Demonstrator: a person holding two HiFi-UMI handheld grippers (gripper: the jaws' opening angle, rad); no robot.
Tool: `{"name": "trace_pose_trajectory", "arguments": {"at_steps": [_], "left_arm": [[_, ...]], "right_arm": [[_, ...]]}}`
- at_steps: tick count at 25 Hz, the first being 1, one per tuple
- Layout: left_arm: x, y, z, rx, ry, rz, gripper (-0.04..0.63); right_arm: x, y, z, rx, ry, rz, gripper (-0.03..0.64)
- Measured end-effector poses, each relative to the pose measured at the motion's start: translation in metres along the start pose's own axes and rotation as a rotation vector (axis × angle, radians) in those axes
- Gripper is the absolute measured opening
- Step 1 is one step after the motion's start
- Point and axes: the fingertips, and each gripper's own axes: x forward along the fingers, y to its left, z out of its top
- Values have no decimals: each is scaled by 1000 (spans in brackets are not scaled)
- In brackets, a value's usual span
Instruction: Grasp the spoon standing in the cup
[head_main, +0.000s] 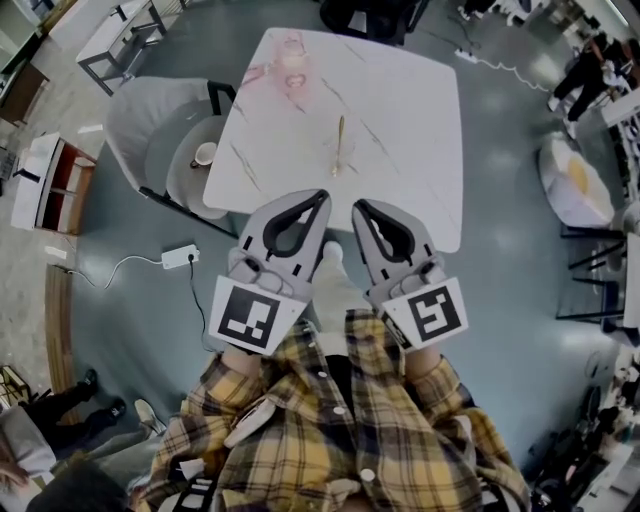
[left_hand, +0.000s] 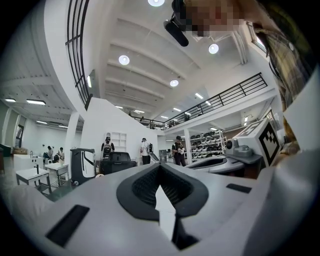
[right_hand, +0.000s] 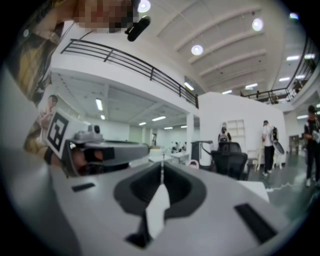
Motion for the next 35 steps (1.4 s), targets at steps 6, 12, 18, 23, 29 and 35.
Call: {"name": "trace_pose_trajectory", "arguments": {"at_steps": [6,12,18,23,29,35], "left_arm": [[62,35,0,-19,6,14,14],[121,67,4,-17,6,44,14],[160,94,-4,-14,32,87,14],[179,107,-12,-26,52,127,14],[186,112,-24,-34,93,151,15],[190,115,-27,-43,104,145,15]], "right_arm": [[44,-53,2,13,19,15,35],[85,-110,12,7,13,38,35],[119,-148,5,18,37,84,35],[137,-167,-3,30,48,117,35],[147,-172,-16,60,72,155,35],[150,-172,-18,67,89,162,35]]}}
